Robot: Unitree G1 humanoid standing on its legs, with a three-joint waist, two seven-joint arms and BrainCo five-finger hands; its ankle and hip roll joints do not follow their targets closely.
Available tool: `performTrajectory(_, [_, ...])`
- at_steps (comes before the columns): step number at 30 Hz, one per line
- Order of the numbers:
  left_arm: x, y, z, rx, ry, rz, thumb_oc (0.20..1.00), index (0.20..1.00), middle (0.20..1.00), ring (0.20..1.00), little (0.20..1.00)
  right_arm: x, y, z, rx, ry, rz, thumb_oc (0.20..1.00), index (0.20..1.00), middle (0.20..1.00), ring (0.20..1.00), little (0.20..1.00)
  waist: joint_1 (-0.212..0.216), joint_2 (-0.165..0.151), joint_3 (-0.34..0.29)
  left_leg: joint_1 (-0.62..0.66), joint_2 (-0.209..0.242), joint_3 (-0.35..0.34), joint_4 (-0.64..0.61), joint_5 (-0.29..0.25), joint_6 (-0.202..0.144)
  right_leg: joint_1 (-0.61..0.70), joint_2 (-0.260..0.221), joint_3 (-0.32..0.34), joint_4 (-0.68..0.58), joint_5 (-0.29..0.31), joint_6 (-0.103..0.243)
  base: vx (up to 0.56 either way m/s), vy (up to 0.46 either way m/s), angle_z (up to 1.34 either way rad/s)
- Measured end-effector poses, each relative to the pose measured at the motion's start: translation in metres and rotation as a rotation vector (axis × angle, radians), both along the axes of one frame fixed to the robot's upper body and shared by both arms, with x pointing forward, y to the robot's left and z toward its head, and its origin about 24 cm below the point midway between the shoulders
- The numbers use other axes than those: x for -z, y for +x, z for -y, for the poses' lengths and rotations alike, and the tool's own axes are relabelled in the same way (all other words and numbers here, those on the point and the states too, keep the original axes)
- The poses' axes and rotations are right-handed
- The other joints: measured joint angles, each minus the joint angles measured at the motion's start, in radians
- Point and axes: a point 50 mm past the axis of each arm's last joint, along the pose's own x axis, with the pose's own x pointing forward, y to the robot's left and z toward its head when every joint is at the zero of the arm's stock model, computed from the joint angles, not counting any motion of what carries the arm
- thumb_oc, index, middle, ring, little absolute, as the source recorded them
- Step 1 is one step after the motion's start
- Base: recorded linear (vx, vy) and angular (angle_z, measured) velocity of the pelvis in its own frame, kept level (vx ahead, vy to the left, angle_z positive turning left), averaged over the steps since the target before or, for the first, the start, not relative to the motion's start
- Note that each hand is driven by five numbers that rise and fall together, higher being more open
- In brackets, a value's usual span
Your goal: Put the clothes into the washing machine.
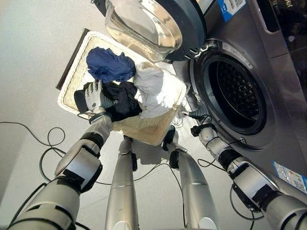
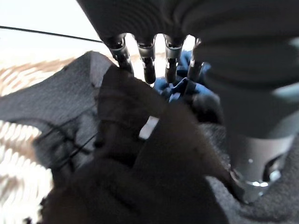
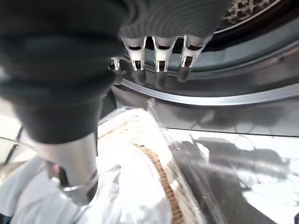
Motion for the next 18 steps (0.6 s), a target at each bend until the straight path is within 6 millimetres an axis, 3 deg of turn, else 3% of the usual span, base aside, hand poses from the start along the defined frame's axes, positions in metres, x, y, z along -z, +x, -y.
performTrajectory(14, [0.023, -0.002, 0.02, 0.022, -0.014, -0.113, 1.0, 1.0, 1.0, 1.0, 1.0, 0.001, -0.001, -0.003, 0.001, 0.009, 0.003, 1.0, 1.0, 1.0, 1.0, 1.0, 0.001, -0.002, -0.001, -0.003, -0.001, -0.006, -0.013, 0.001, 0.001, 0.003, 0.002, -0.009, -0.017, 0.002, 0.003, 0.01, -0.021, 0.0])
performTrajectory(18, [0.021, 0.0, 0.024, 0.03, 0.016, -0.141, 1.0, 1.0, 1.0, 1.0, 1.0, 0.0, 0.0, -0.002, 0.012, 0.017, 0.011, 1.0, 1.0, 1.0, 1.0, 1.0, 0.0, -0.002, -0.001, -0.011, -0.001, -0.013, -0.013, 0.001, 0.001, 0.003, 0.004, -0.017, -0.026, 0.003, 0.003, 0.03, -0.012, 0.04])
